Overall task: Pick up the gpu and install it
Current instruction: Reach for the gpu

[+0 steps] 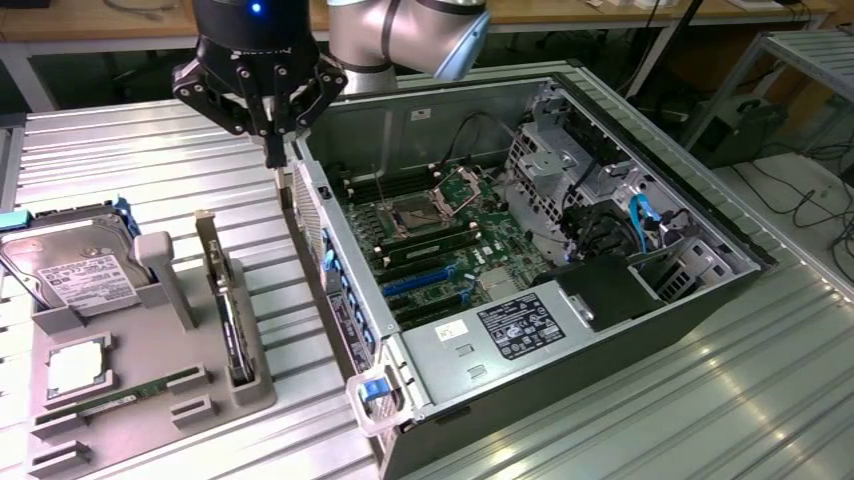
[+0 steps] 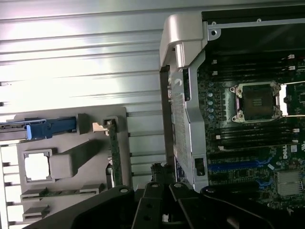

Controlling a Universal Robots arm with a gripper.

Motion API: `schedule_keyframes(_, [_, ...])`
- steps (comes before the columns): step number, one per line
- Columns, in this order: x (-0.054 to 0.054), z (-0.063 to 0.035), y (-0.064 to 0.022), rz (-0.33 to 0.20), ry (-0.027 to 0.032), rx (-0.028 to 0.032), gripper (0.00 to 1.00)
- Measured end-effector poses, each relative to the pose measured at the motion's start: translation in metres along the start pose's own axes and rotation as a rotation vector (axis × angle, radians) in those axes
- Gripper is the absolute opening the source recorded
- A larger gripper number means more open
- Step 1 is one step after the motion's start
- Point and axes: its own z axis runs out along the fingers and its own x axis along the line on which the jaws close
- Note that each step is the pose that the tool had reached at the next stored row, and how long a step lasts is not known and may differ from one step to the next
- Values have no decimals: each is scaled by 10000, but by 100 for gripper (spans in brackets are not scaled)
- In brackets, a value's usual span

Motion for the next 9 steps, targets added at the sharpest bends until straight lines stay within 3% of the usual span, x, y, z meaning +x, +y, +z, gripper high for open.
schedule_keyframes(2, [141, -4, -13, 0, 0, 0, 11])
schedule_keyframes(9, [255, -7, -24, 0, 0, 0, 11])
